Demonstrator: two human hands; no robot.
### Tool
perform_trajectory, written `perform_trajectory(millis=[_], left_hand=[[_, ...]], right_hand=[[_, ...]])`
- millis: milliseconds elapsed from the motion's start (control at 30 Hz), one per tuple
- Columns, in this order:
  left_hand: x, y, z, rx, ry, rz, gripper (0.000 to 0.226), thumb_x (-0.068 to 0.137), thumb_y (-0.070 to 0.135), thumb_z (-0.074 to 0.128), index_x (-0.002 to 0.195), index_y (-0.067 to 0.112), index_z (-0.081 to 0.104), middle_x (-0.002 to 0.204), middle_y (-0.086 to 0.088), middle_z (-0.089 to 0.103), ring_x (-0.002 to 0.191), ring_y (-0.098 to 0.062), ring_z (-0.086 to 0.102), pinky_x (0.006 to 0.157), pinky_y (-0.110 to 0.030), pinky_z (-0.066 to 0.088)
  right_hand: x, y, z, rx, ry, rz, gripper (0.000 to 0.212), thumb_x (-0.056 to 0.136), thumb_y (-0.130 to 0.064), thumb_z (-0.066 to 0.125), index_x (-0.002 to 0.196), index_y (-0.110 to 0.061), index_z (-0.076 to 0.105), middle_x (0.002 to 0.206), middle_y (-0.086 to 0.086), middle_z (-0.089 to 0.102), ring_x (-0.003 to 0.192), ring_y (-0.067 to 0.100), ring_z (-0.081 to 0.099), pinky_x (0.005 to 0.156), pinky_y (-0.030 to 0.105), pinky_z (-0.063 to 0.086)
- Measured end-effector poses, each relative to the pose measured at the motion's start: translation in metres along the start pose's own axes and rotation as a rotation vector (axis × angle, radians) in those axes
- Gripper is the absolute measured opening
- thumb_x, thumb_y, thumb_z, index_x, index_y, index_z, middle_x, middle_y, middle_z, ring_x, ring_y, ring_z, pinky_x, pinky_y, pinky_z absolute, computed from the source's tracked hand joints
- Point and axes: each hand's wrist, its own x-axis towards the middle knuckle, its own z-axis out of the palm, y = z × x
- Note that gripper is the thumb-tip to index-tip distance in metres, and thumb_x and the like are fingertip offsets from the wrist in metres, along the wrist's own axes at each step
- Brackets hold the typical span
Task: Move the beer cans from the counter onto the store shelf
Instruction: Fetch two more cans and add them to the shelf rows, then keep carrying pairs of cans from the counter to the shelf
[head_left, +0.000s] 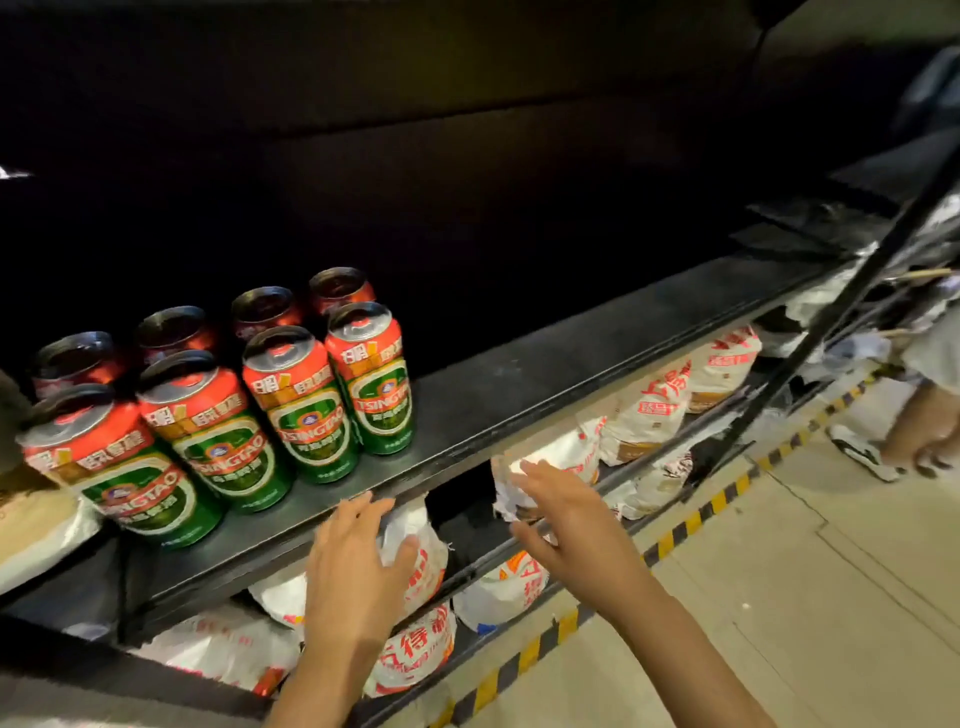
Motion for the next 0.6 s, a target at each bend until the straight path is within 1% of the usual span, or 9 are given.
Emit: perform_trajectory(millis=[67,133,200,233,333,367,500,567,600], left_hand=[[-0.011,0.022,0.007,0.027,-0.065,0.081,0.044,0.087,0.028,0.059,0.13,0.022,0.051,0.141,0.003,0.045,0.13,-0.019,0.037,0.107,-0.034,0.03],[-0.026,0.055,0.02,0.033,-0.143,0.177,0.043,0.088,0.028,0.059,0.13,0.023,0.051,0.138,0.004,0.048,0.122,-0.019,0.047,0.101,-0.032,0.036],[-0.046,0.093,0.043,0.052,-0.248,0.295,0.041,0.089,0.031,0.058,0.129,0.025,0.05,0.134,0.007,0.05,0.116,-0.016,0.051,0.096,-0.03,0.04],[-0.059,0.114,0.057,0.062,-0.309,0.366,0.039,0.09,0.033,0.057,0.128,0.027,0.05,0.132,0.008,0.051,0.115,-0.014,0.05,0.094,-0.028,0.041],[-0.112,0.18,0.107,0.09,-0.485,0.596,0.041,0.092,0.036,0.053,0.132,0.03,0.046,0.136,0.01,0.048,0.121,-0.012,0.046,0.096,-0.026,0.039],[-0.139,0.204,0.127,0.093,-0.542,0.682,0.042,0.092,0.036,0.053,0.133,0.031,0.044,0.137,0.011,0.045,0.124,-0.01,0.044,0.097,-0.024,0.037],[-0.233,0.265,0.185,0.018,-0.763,0.999,0.044,0.093,0.038,0.051,0.135,0.03,0.042,0.139,0.015,0.041,0.128,-0.005,0.038,0.097,-0.014,0.027],[-0.283,0.29,0.21,-0.019,-0.863,1.133,0.044,0.092,0.038,0.052,0.134,0.028,0.044,0.136,0.014,0.043,0.124,-0.004,0.041,0.093,-0.01,0.025],[-0.307,0.301,0.22,-0.027,-0.915,1.194,0.044,0.092,0.038,0.052,0.134,0.027,0.044,0.135,0.014,0.044,0.123,-0.004,0.041,0.093,-0.009,0.024]], right_hand=[[-0.043,0.025,-0.016,-0.063,0.068,0.072,0.046,0.091,-0.036,0.056,0.135,-0.021,0.049,0.14,0.0,0.05,0.13,0.02,0.046,0.108,0.028,0.025],[-0.093,0.047,-0.036,-0.091,0.113,0.173,0.047,0.09,-0.037,0.057,0.134,-0.023,0.05,0.14,-0.003,0.05,0.129,0.017,0.047,0.11,0.031,0.031],[-0.151,0.07,-0.053,-0.083,0.122,0.31,0.049,0.093,-0.039,0.052,0.139,-0.025,0.044,0.146,-0.006,0.042,0.135,0.013,0.039,0.112,0.026,0.021],[-0.182,0.08,-0.061,-0.084,0.153,0.385,0.048,0.093,-0.039,0.052,0.138,-0.025,0.045,0.145,-0.006,0.043,0.134,0.014,0.04,0.111,0.026,0.021],[-0.285,0.106,-0.073,-0.086,0.327,0.641,0.041,0.086,-0.039,0.056,0.123,-0.021,0.06,0.13,-0.001,0.059,0.117,0.02,0.057,0.101,0.039,0.043],[-0.326,0.111,-0.077,-0.059,0.358,0.747,0.041,0.085,-0.04,0.056,0.121,-0.021,0.062,0.129,0.0,0.06,0.116,0.021,0.058,0.099,0.038,0.044],[-0.445,0.117,-0.076,-0.049,0.438,1.036,0.054,0.088,-0.055,0.038,0.132,-0.026,0.052,0.142,-0.006,0.047,0.131,0.015,0.042,0.11,0.022,0.02],[-0.502,0.112,-0.075,-0.056,0.491,1.161,0.052,0.091,-0.053,0.039,0.135,-0.027,0.048,0.145,-0.009,0.043,0.135,0.009,0.037,0.111,0.017,0.01],[-0.527,0.107,-0.074,-0.052,0.515,1.226,0.048,0.093,-0.05,0.042,0.136,-0.028,0.046,0.146,-0.01,0.041,0.136,0.008,0.034,0.112,0.016,0.009]])
